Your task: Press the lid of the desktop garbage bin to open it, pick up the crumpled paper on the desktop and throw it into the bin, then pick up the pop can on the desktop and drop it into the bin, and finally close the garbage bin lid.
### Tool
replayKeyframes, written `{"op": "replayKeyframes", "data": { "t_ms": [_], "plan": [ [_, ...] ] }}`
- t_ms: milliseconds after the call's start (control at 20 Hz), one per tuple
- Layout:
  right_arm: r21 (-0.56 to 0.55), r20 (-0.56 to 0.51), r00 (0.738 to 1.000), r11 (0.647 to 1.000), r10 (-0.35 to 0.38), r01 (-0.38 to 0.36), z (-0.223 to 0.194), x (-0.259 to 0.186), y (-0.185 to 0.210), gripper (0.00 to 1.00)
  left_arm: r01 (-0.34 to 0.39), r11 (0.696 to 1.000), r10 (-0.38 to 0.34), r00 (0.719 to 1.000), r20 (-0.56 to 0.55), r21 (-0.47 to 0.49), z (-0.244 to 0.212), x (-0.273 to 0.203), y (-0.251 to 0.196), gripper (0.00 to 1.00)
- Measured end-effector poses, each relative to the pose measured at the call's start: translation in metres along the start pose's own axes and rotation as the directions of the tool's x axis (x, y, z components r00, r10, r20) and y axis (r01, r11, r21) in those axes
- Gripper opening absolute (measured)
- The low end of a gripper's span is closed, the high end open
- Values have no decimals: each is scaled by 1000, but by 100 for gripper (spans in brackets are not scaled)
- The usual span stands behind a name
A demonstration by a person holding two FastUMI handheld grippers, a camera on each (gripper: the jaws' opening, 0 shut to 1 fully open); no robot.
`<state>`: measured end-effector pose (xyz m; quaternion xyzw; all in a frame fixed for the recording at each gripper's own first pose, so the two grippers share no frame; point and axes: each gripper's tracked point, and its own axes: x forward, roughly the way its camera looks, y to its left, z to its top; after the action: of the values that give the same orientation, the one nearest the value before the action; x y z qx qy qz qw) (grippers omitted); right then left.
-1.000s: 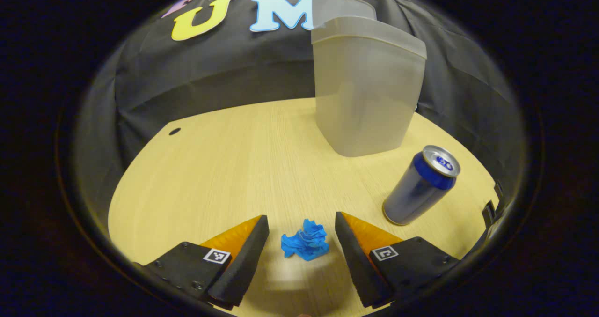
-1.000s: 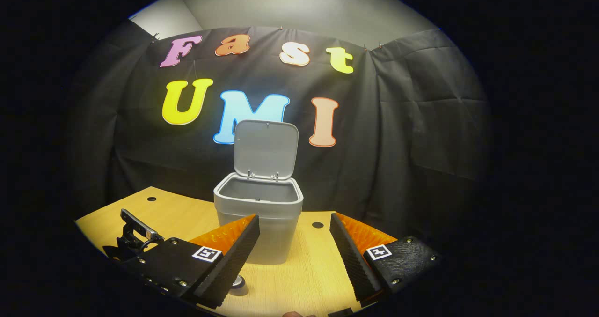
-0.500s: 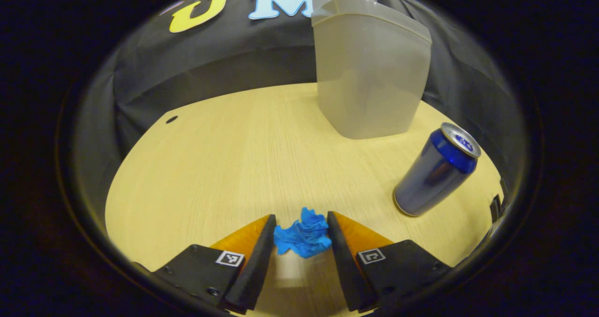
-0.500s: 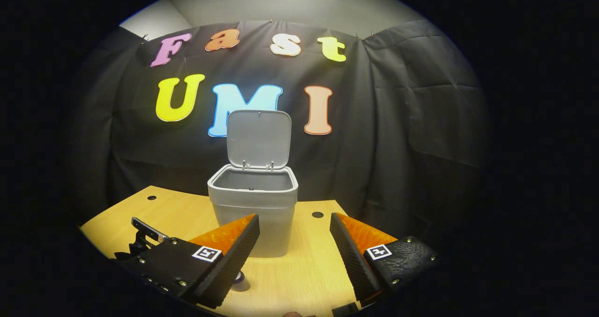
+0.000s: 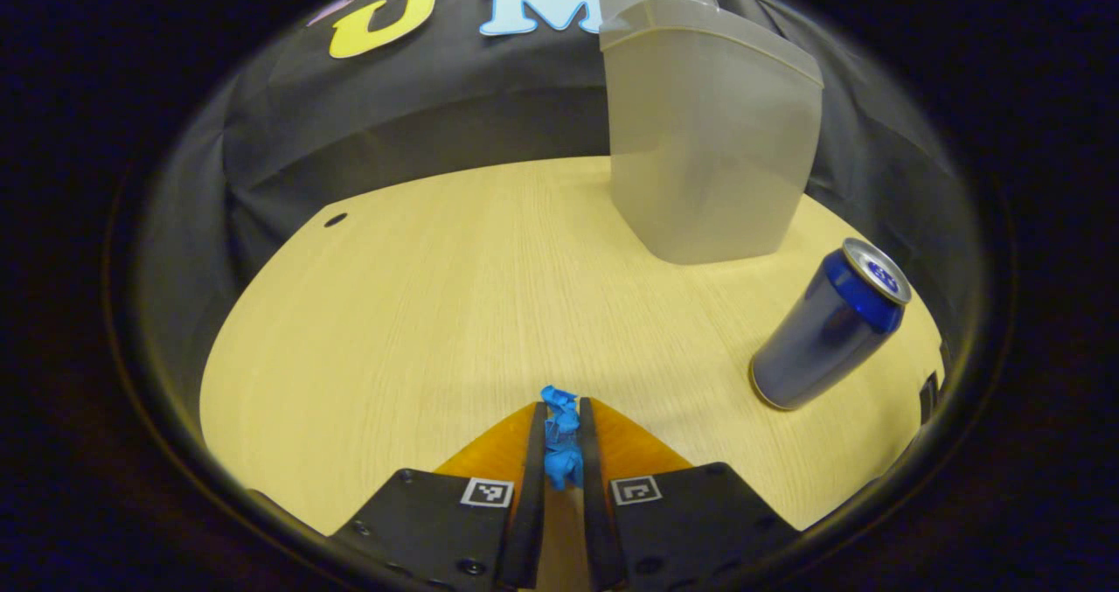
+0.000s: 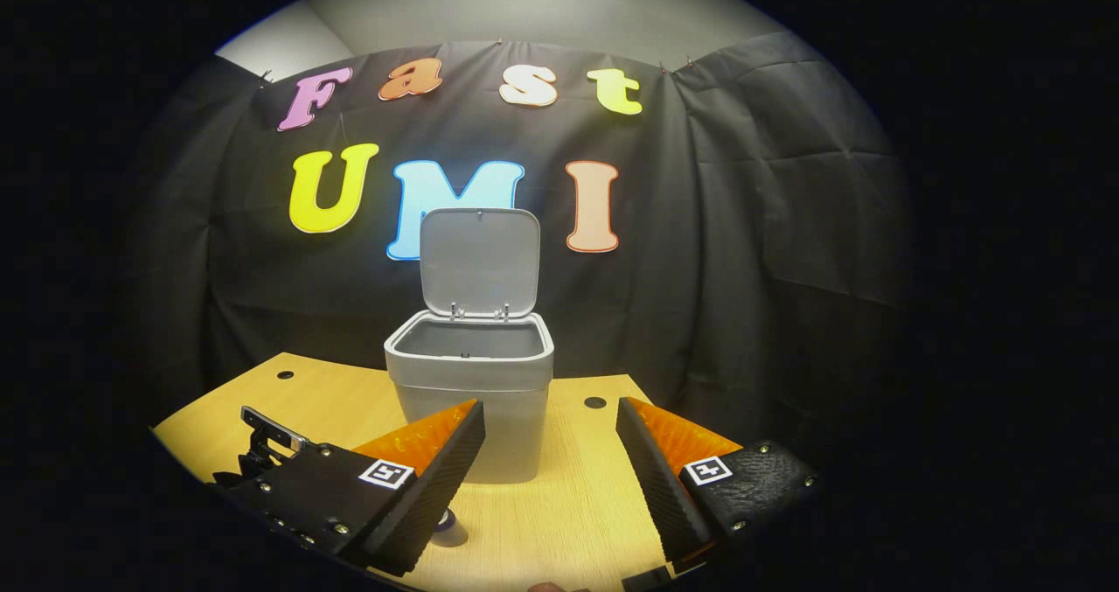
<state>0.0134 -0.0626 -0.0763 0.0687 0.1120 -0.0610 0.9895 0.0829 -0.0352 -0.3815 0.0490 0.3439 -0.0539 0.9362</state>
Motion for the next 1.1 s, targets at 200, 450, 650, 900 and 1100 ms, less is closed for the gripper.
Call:
{"op": "replayKeyframes", "data": {
  "t_ms": [200,450,650,900,1100],
  "plan": [
    [8,18,1000,1000,5,-5,3,3,-3,97,19,1000,-18,1000,25,-19,19,-10,2,27],
    [13,14,999,999,35,-35,-7,12,0,97,55,998,-50,989,143,-32,81,-36,1,27],
    [22,21,998,998,66,-67,-12,22,6,97,58,998,-57,966,251,4,142,-61,-6,27],
    [24,37,996,996,83,-84,-12,31,6,97,94,995,-97,918,386,27,218,-98,-27,29],
    [33,26,998,997,63,-63,-19,35,-2,97,133,990,-142,858,494,52,280,-119,-49,28]
  ]
}}
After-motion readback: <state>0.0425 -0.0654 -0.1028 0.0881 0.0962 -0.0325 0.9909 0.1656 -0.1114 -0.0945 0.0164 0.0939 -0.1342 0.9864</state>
